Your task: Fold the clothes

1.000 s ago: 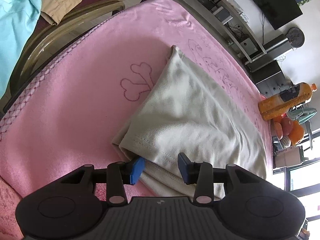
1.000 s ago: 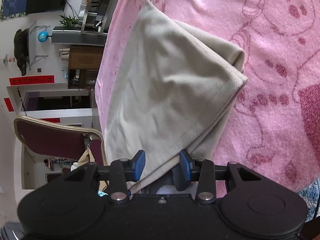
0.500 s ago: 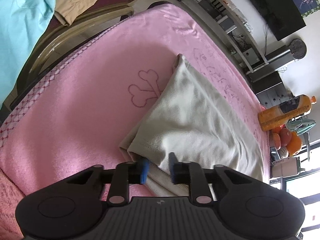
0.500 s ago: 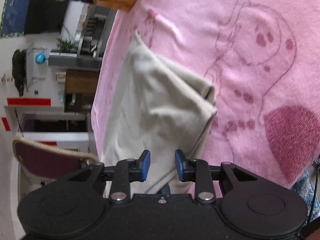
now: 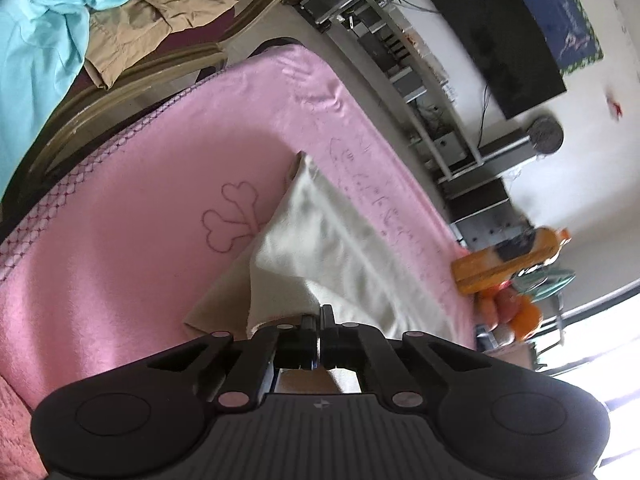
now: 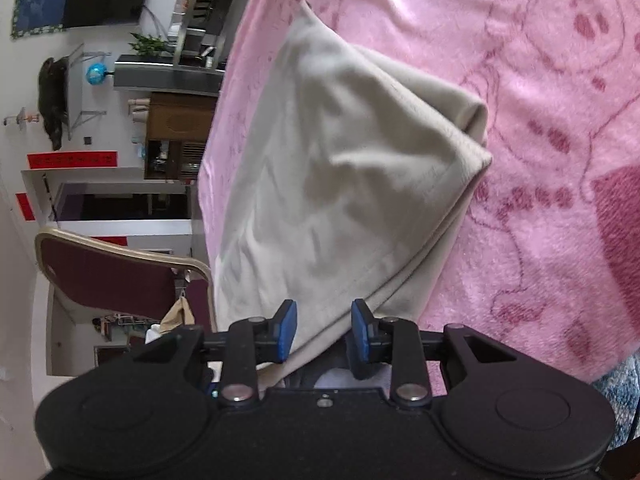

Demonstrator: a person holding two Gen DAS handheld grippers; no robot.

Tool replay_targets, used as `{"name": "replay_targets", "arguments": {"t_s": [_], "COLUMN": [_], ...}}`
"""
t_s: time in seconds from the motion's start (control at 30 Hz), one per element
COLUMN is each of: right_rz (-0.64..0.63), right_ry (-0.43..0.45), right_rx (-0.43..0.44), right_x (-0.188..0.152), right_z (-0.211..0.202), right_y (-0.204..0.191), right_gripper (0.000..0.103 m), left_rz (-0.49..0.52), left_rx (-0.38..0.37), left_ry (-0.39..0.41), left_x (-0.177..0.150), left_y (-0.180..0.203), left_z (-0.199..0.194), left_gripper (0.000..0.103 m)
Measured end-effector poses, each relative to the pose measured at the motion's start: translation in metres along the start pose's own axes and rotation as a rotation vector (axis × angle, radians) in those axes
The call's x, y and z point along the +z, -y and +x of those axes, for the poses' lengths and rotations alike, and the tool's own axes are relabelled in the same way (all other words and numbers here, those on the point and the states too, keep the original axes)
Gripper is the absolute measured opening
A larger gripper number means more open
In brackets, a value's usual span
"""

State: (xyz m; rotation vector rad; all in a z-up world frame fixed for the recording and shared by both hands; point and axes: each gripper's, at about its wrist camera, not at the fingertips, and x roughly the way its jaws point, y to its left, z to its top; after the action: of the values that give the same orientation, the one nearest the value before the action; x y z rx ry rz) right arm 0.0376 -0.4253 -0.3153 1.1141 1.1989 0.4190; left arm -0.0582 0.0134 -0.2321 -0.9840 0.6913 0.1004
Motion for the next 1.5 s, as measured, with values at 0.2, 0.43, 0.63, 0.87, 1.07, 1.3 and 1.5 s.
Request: {"name": "replay_targets", "arguments": {"t_s": [0.2,0.43,0.63,0.87,1.07,1.3,1.5], "right_rz": [0.037,0.080,-0.037,-0.181,-0.175,-0.292,-0.281], "right_ry": [0.005,0.218,0.340,0.353,0.346,0.396,0.360], "right_rx": [0.007,0.001,-0.102,-0.275,-0.390,-0.268,-0.418], "right_x": [-0.004,-0.005,-0.007,-0.008,-0.018,0.004,0.028], "right_z": [0.003,-0.021,-0.043,-0.050,-0.077,-0.078,-0.056], "right_y": [0.005,0.013,0.003,-0.007,-0.017,-0.052,-0.037], "right_gripper": [0.030,0.024,0.002,0.013,0.029,0.028,0.024], "left_rz": [-0.074,-0.065,0.048,0.186,0.299,0.626,0.660], "left_rx": [-0.033,0.009,0.097,0.331,0.454,0.411,0.488], "left_ry": [0.002,-0.008,-0.024,-0.098,-0.024,0.017,-0.073], "left_x": [0.005,0.005,-0.012,-0.030,-0.040,-0.032,-0.037], "left_y": [-0.002,-0.005,0.005,0.010,0.026,0.070,0.055], "left_z": [0.002,0.004,-0.006,0.012,-0.019,0.019,0.049], "left_gripper": [0.000,0.000,0.000,0.004,0.012,0.023,0.020]}}
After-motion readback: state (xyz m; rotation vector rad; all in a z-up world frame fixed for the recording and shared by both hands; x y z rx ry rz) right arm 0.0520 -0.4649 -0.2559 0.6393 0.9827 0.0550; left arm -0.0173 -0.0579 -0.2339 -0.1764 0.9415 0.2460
